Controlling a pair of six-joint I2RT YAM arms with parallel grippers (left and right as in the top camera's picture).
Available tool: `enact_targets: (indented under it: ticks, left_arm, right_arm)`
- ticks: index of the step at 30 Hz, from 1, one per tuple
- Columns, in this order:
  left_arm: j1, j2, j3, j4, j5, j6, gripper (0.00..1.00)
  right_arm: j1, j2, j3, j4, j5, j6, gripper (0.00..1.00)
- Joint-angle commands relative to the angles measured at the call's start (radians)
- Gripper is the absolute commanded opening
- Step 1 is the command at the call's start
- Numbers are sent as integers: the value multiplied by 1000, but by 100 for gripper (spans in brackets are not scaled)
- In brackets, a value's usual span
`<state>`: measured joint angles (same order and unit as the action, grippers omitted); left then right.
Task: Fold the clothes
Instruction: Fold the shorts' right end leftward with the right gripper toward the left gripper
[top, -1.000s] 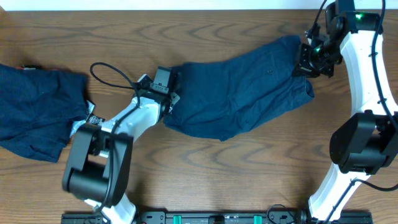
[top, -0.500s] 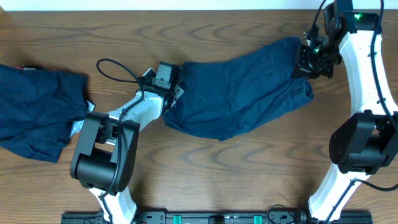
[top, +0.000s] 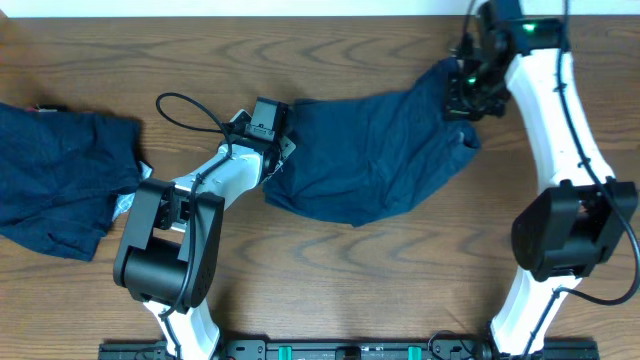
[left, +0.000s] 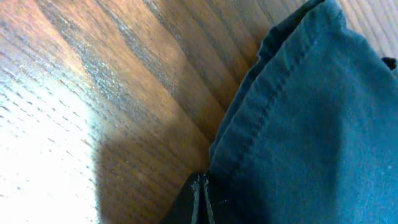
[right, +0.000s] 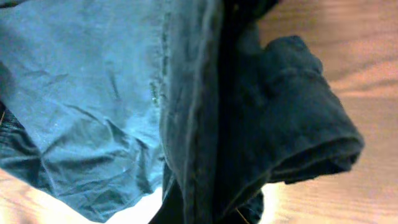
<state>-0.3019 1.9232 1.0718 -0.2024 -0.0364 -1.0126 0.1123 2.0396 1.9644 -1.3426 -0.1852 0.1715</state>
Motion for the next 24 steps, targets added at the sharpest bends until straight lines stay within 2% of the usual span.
enact_targets:
  ticks: [1, 15, 24]
  left_arm:
    - [-2, 106, -80, -80, 60, 10, 6]
    - [-2, 106, -81, -104, 60, 10, 6]
    - [-2, 106, -81, -107, 60, 10, 6]
  right_arm:
    - [61, -9, 25, 6, 21, 0, 1]
    - [342, -9, 25, 83, 12, -3, 1]
    - [451, -9, 25, 95, -62, -22, 1]
